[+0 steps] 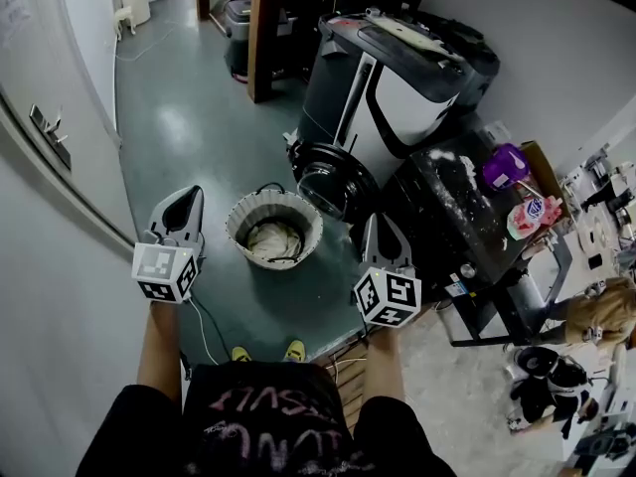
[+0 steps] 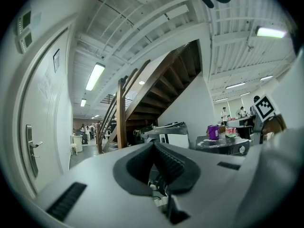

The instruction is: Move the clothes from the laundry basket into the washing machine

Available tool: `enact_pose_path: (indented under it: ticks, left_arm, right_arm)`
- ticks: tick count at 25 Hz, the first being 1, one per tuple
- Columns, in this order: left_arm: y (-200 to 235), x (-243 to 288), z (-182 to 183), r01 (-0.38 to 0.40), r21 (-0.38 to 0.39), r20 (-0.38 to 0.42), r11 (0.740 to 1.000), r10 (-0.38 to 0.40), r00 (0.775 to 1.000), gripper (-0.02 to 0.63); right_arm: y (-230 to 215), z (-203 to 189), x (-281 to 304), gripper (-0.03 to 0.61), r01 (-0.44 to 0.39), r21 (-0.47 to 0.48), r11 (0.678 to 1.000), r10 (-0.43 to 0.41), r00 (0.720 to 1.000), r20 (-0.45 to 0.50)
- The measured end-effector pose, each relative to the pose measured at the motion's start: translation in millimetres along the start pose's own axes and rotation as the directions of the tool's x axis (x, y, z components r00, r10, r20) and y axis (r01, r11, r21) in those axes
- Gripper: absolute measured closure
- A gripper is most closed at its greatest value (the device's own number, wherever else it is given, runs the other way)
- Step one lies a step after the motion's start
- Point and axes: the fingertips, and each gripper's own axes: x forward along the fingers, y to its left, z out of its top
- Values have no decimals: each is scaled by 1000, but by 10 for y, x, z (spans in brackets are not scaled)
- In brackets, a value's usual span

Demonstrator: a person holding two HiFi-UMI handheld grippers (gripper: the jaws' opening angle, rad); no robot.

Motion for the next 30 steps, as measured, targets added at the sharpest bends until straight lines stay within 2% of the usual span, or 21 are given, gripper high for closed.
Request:
enact_pose_path:
  ticks: [3, 5, 8, 12, 16, 30]
  left_arm:
    - [16, -1, 34, 4, -1, 9, 1000, -4, 1000, 603]
    - [8, -2, 40, 22, -15, 17, 1000, -22, 1000, 572]
    - [-15, 17, 35, 47, -28, 18, 999, -46, 999, 444]
    - [7, 4, -8, 51, -26, 12, 998, -51, 999, 399]
    - [34, -29, -13, 57, -30, 11, 998, -57, 998, 397]
    - [338, -173, -139, 80, -77, 26, 994, -78, 997, 397]
  right_arm:
    - [51, 3, 20, 532, -24, 9, 1000, 24, 1000, 0]
    - [99, -16, 30, 495, -44, 12, 999, 44, 999, -7]
    - [160, -26, 45, 412, -72, 20, 997, 72, 997, -10]
    - [219, -50, 64, 339, -80, 21, 997, 80, 997, -16]
    - [272, -58, 45, 319, -78, 24, 997, 78, 997, -15]
    - [714, -272, 39, 318, -76, 37, 996, 78, 996, -50]
